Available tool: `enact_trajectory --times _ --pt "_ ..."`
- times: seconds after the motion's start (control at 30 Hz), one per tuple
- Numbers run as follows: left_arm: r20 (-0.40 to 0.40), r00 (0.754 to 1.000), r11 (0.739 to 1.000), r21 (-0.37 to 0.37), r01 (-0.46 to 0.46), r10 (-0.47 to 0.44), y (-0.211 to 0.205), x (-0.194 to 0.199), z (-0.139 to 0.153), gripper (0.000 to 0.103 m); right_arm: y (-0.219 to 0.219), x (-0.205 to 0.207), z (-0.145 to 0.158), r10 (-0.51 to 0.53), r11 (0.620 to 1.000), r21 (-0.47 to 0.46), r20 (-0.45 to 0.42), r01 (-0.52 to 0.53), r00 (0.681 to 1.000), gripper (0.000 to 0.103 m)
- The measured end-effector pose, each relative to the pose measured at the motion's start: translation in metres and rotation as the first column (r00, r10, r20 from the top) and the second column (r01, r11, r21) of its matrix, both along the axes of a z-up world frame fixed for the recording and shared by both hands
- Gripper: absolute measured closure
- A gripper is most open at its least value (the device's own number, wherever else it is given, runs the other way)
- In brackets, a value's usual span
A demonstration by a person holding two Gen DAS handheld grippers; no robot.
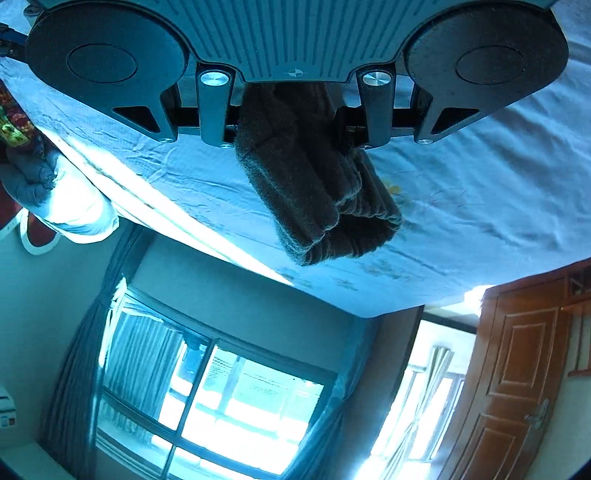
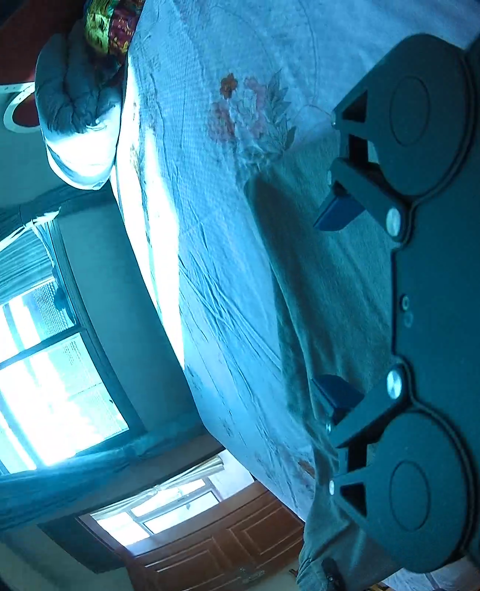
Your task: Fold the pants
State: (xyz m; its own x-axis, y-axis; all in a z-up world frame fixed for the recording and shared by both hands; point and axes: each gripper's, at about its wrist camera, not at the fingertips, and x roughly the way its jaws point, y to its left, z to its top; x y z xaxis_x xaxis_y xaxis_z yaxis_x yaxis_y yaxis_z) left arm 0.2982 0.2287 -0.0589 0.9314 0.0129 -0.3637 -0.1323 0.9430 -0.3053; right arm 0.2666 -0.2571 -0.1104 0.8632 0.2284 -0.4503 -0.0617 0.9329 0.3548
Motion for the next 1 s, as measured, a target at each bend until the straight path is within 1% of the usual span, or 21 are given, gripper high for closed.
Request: enact_trajectory --times 0.07,0.17,0.27,0.33,0.37,0.4,0.43,0.47,0.5,0.53,0.57,0.63,0.7,0.73,0.8,0.87,1.0 --pt "0.025 0.998 0.998 0.041 0.056 -0.057 -0.035 0.009 0.018 0.065 -0.027 -0.004 0.0 -0.045 0.999 0.016 0.002 0.045 0.999 0.024" --pt "0.056 0.989 0.988 0.078 0.13 -0.135 -0.091 0.018 0.036 0.065 -0.065 -0.012 -0.001 -0.101 0.993 0.056 0.007 0.101 0.995 0.024" --pt "0.054 0.97 0.963 0.146 0.228 -0.238 -0.161 0.027 0.051 0.065 -0.101 -0.021 -0.002 -0.148 0.983 0.108 0.003 0.147 0.989 0.024" --pt "0.026 0.95 0.941 0.148 0.303 -0.31 -0.204 0.035 0.053 0.063 -0.126 -0.026 -0.002 -0.188 0.972 0.145 0.005 0.185 0.982 0.024" --pt "-0.011 0.93 0.919 0.149 0.364 -0.367 -0.236 0.039 0.052 0.051 -0.137 -0.028 -0.003 -0.209 0.965 0.16 0.003 0.206 0.978 0.024" --pt "-0.031 0.903 0.893 0.138 0.428 -0.428 -0.26 0.04 0.049 0.034 -0.148 -0.03 -0.004 -0.224 0.959 0.177 -0.005 0.221 0.975 0.023" --pt "-0.027 0.882 0.873 0.126 0.471 -0.471 -0.275 0.039 0.047 0.004 -0.156 -0.031 -0.006 -0.233 0.953 0.192 -0.015 0.232 0.972 0.023" --pt "-0.014 0.878 0.868 0.14 0.475 -0.478 -0.291 0.033 0.041 0.001 -0.167 -0.032 -0.008 -0.246 0.945 0.215 -0.027 0.246 0.969 0.023" --pt "-0.046 0.884 0.87 0.164 0.465 -0.465 -0.301 0.03 0.036 0.001 -0.174 -0.033 -0.01 -0.254 0.939 0.232 -0.031 0.254 0.967 0.023" --pt "-0.072 0.889 0.873 0.173 0.457 -0.452 -0.304 0.028 0.033 0.001 -0.179 -0.035 -0.011 -0.259 0.934 0.247 -0.032 0.258 0.965 0.022" --pt "-0.079 0.891 0.875 0.167 0.453 -0.447 -0.301 0.022 0.029 0.001 -0.182 -0.037 -0.011 -0.259 0.93 0.262 -0.031 0.258 0.965 0.022" --pt "-0.082 0.906 0.894 0.152 0.422 -0.414 -0.281 0.008 0.022 0.002 -0.183 -0.037 -0.013 -0.237 0.926 0.295 -0.032 0.236 0.971 0.022" --pt "-0.1 0.93 0.917 0.161 0.366 -0.354 -0.251 -0.002 0.016 0.002 -0.177 -0.033 -0.013 -0.191 0.922 0.336 -0.031 0.19 0.981 0.022" --pt "-0.114 0.938 0.925 0.166 0.343 -0.327 -0.236 -0.008 0.012 0.002 -0.17 -0.031 -0.013 -0.155 0.922 0.354 -0.027 0.155 0.987 0.022" --pt "-0.146 0.954 0.943 0.17 0.286 -0.263 -0.208 -0.014 0.003 0.002 -0.154 -0.025 -0.013 -0.097 0.927 0.362 -0.028 0.1 0.995 0.022" --pt "-0.165 0.963 0.958 0.155 0.24 -0.215 -0.183 -0.026 -0.006 0.003 -0.139 -0.021 -0.015 -0.056 0.928 0.368 -0.031 0.063 0.998 0.022" --pt "-0.185 0.971 0.972 0.151 0.182 -0.154 -0.15 -0.048 -0.023 0.005 -0.113 -0.005 -0.022 0.062 0.897 0.44 -0.062 -0.028 0.996 0.026"
